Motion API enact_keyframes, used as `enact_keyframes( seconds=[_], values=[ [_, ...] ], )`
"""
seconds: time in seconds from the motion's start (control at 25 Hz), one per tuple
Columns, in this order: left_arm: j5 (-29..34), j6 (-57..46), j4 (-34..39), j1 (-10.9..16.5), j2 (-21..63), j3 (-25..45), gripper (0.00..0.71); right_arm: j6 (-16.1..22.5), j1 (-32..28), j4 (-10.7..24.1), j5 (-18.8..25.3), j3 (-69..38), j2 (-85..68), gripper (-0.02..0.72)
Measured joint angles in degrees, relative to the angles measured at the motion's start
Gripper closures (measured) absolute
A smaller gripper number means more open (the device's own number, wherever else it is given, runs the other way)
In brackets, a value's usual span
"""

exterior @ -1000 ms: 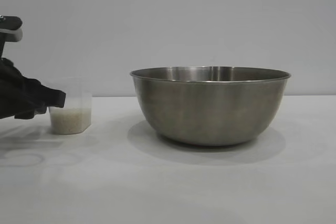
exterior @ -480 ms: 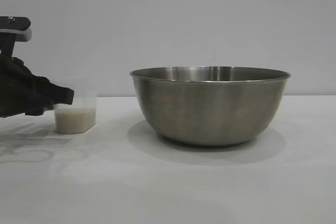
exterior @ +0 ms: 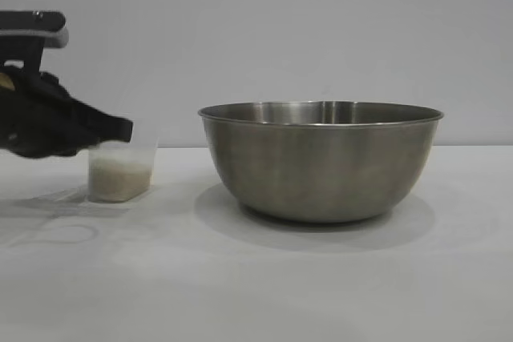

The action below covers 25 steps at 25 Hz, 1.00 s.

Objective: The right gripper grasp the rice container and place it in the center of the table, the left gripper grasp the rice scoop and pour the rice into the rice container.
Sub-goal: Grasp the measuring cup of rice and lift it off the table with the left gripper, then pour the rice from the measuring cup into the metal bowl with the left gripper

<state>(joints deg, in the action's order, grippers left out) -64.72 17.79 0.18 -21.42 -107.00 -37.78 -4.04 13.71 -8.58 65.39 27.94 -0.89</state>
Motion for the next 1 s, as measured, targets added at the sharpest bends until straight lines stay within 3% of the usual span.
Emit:
enact_keyframes(
  seconds=[0.36, 0.8, 1.0],
  values=[
    [0.46, 15.51, 22.92, 0.00, 5.67, -7.01, 0.710, 0.00, 0.00, 0.00, 0.00, 0.00, 0.00, 0.447],
    [14.40, 37.05, 35.97, -3.29, 5.67, -13.35, 0.710, 0.00, 0.00, 0.00, 0.00, 0.00, 0.00, 0.447],
    [19.79, 44.31, 43.37, -3.54, 5.67, -15.46, 0.710, 0.00, 0.00, 0.00, 0.00, 0.00, 0.00, 0.447]
  ],
)
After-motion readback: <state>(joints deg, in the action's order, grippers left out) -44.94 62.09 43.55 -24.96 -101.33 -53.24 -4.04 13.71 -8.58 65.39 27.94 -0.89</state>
